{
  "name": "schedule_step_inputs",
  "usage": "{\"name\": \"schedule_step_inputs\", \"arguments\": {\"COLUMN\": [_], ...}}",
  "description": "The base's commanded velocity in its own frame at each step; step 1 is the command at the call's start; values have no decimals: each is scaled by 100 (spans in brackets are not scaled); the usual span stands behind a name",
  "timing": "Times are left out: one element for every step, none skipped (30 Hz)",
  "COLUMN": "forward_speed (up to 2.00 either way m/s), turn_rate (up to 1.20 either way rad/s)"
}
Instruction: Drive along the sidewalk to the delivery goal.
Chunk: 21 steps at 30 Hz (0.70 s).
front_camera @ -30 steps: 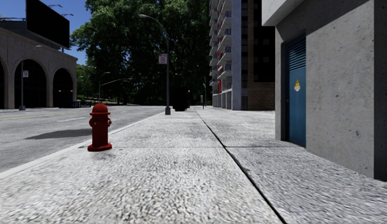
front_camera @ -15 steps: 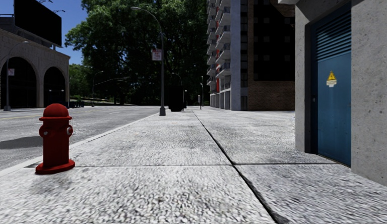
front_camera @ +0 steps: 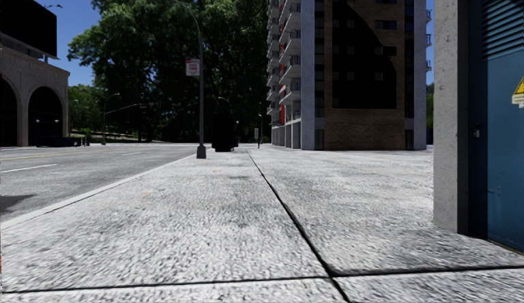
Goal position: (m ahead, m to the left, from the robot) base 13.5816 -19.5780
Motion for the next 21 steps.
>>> {"name": "schedule_step_inputs", "arguments": {"forward_speed": [196,196,196,196,196,196,196,196,196,196,196,196,196,196,196,196,196,196,196,196,196], "turn_rate": [-40,-41,-41,-41,-41,-41,-41,-41,-41,-41,-29,-3,-3,0,0,0,0,0,-7,-7,-20]}}
